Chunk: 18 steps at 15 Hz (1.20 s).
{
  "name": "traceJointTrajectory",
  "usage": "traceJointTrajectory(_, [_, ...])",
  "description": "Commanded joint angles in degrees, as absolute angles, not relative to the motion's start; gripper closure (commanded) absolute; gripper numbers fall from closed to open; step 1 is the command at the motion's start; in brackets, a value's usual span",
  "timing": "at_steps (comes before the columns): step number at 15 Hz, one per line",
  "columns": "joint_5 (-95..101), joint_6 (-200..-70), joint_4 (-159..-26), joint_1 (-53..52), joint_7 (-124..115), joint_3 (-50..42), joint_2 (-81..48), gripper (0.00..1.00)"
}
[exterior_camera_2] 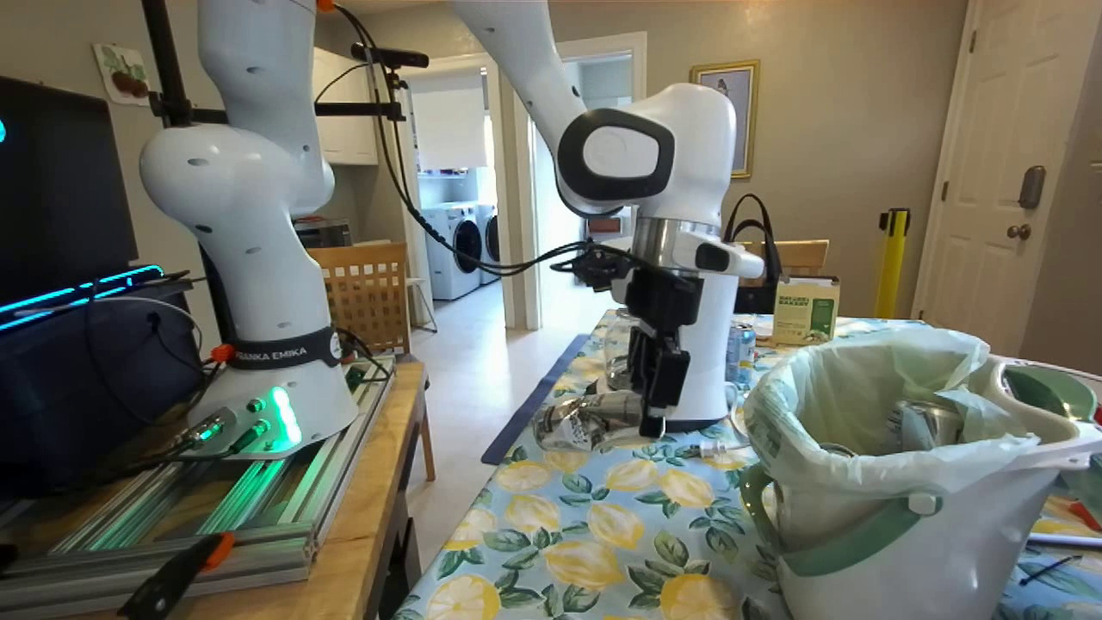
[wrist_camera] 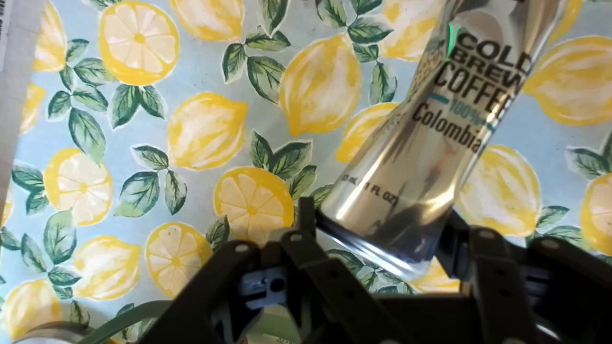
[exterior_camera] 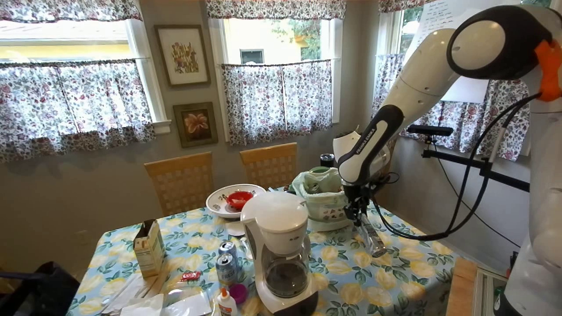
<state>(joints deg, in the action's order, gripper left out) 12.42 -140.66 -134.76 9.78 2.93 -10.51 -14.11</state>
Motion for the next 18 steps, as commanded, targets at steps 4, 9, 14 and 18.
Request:
traceJointTrajectory(4, [12.7,-147.6,-132.9,9.2,4.3,-10.1,-20.7,0.66])
traceJointTrajectory(9, [13.6,-149.8,-131.7,7.9,3.6,-10.5,-24.8,0.66])
traceJointTrajectory(14, [13.1,-150.3,-130.5,7.4,3.9,-10.4,-26.7,0.02])
traceJointTrajectory(18, [10.9,-150.4,-130.5,8.2,4.6,-9.4,-22.7,0.00])
